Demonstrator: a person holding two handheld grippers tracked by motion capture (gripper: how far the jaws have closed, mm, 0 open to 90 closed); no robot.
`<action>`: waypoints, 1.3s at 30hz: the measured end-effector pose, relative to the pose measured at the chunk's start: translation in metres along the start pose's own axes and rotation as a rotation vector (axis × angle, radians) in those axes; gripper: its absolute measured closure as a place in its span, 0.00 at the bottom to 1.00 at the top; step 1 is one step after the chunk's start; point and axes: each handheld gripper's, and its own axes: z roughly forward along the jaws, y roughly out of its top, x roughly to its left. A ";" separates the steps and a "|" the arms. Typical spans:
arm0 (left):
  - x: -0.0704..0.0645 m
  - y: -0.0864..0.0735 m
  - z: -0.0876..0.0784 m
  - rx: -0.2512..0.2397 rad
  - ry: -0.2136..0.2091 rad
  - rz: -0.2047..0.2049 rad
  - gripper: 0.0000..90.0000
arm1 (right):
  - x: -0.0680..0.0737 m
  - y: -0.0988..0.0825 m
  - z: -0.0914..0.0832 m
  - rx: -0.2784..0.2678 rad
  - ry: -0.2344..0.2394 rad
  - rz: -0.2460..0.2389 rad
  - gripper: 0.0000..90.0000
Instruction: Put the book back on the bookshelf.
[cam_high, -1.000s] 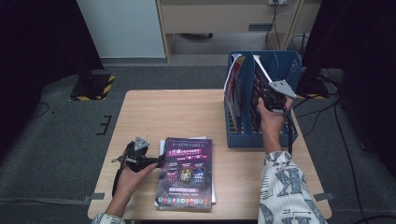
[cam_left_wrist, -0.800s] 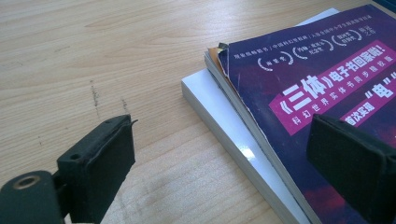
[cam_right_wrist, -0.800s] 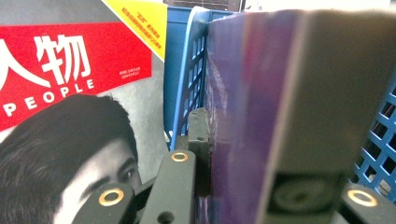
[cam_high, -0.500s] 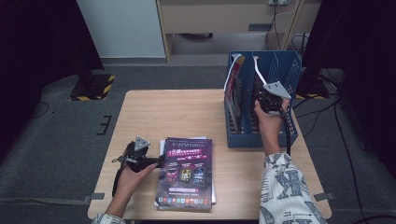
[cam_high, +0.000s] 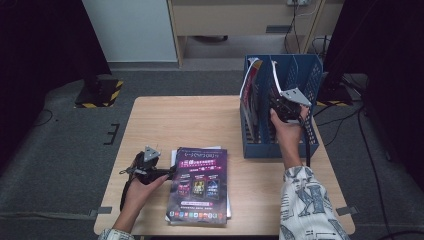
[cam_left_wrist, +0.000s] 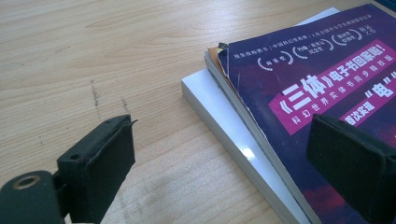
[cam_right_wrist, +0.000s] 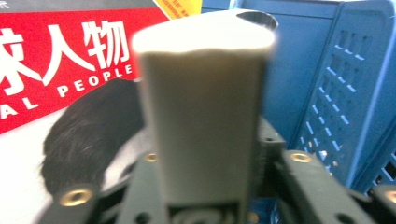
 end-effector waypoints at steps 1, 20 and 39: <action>0.000 0.000 0.000 0.001 0.000 0.000 0.08 | 0.001 0.000 0.000 0.003 0.000 -0.002 0.66; -0.001 0.000 0.001 0.006 0.003 0.005 0.08 | 0.007 -0.007 -0.037 0.052 0.086 0.021 0.20; -0.003 0.000 0.001 0.004 -0.006 0.007 0.10 | 0.010 -0.032 -0.085 0.080 0.172 0.030 0.20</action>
